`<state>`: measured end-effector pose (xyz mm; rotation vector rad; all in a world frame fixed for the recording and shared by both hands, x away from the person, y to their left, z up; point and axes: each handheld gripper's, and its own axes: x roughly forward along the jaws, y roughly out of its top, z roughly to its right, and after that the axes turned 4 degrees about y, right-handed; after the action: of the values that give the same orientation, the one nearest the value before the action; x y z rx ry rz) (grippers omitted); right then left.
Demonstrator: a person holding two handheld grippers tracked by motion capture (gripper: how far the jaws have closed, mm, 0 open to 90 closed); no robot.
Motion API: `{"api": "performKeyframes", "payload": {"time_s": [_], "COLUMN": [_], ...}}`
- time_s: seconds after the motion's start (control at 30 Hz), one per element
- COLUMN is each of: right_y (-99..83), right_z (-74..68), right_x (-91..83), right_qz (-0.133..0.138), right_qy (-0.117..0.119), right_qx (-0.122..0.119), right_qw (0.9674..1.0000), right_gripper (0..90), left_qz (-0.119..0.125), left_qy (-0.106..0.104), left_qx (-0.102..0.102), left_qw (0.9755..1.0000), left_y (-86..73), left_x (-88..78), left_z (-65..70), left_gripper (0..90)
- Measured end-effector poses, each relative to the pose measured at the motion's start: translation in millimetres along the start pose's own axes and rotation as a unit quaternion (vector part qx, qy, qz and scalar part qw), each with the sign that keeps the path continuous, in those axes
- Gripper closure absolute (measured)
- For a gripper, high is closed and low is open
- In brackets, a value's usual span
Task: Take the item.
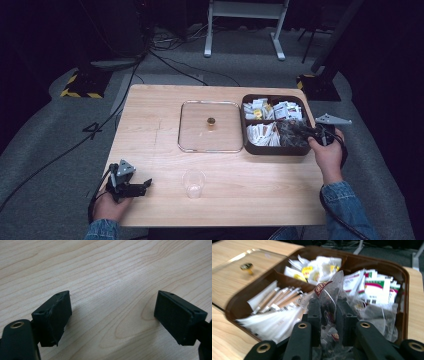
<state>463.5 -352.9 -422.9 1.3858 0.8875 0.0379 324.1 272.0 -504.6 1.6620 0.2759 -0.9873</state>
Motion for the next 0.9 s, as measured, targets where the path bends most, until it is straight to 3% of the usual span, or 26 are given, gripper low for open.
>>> {"api": "performKeyframes", "payload": {"time_s": [0.43, 0.57, 0.9], "right_y": [32.7, 41.6, 57.3], "right_z": [-22.2, -35.3, -78.6], "right_x": [-13.2, -15.1, -9.3], "right_qz": [0.004, 0.001, 0.002], "right_qy": [0.026, 0.027, 0.062], "right_qx": [-0.017, -0.017, -0.032], "right_qw": [0.9995, 0.9995, 0.9976], "right_gripper": [75.5, 75.5, 75.5], "left_qz": [0.000, 0.000, 0.001], "left_qy": [0.000, 0.002, 0.005], "left_qx": [0.000, -0.001, -0.003], "left_qw": [1.0000, 1.0000, 1.0000], "left_y": [0.3, -0.2, -0.8], "left_x": [0.3, -0.2, -0.7], "left_z": [-0.1, 0.1, 0.0], "left_gripper": [15.0, 15.1, 15.1]}}
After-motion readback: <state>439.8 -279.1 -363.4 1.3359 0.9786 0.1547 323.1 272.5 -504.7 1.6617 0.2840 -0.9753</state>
